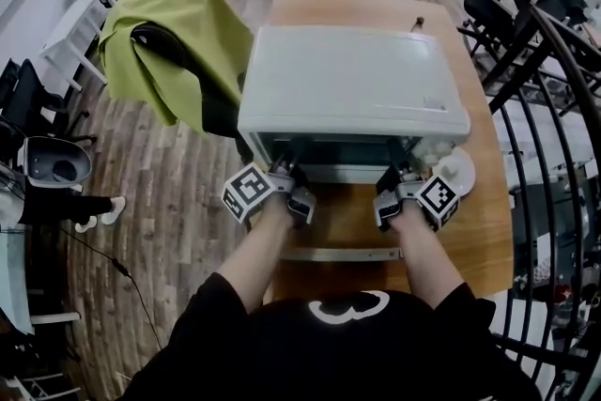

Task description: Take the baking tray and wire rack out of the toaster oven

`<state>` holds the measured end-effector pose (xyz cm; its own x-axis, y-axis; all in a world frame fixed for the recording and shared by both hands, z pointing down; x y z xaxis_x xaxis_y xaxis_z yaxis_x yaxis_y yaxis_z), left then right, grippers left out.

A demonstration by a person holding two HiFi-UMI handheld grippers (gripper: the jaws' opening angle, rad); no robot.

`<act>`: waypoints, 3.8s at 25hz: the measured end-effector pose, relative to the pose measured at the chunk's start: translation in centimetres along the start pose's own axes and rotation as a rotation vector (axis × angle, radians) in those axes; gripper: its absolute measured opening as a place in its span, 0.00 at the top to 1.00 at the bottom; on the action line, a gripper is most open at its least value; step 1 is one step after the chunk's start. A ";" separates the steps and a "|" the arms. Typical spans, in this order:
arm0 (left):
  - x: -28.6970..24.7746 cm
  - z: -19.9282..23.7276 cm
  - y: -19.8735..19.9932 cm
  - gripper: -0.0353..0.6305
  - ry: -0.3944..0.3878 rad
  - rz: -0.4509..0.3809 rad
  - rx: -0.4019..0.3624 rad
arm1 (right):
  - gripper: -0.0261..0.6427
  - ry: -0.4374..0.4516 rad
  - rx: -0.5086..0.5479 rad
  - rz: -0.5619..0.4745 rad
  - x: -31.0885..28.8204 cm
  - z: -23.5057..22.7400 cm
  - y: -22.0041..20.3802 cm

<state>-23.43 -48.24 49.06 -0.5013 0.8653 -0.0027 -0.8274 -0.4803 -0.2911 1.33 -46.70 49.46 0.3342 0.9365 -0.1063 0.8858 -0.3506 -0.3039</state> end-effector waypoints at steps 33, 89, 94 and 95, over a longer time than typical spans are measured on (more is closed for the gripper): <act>0.1 1.2 0.4 0.78 0.027 -0.011 0.042 | 0.81 0.019 -0.092 -0.070 -0.4 -0.6 0.0; 24.2 -4.4 -14.0 0.79 0.130 -0.031 -0.030 | 0.81 0.037 -0.040 0.060 25.5 0.3 -7.7; 26.1 -5.8 -17.1 0.79 0.130 -0.005 -0.040 | 0.81 0.045 -0.030 0.042 29.4 0.2 -6.9; 26.4 -6.0 -17.9 0.78 0.132 0.003 -0.040 | 0.81 0.046 -0.027 0.035 30.2 0.2 -6.6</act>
<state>-20.34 -15.95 48.41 -0.4639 0.8765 -0.1284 -0.8139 -0.4789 -0.3290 5.53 -16.15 48.09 0.3792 0.9224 -0.0731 0.8813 -0.3841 -0.2753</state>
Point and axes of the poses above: the fingertips, and each gripper's own axes: x backward along the fingers, z to its left, y out of its top, the point moved 2 cm from there along x, backward along the fingers, and after that the axes turned 3 degrees about -y, right-handed, at the moved point
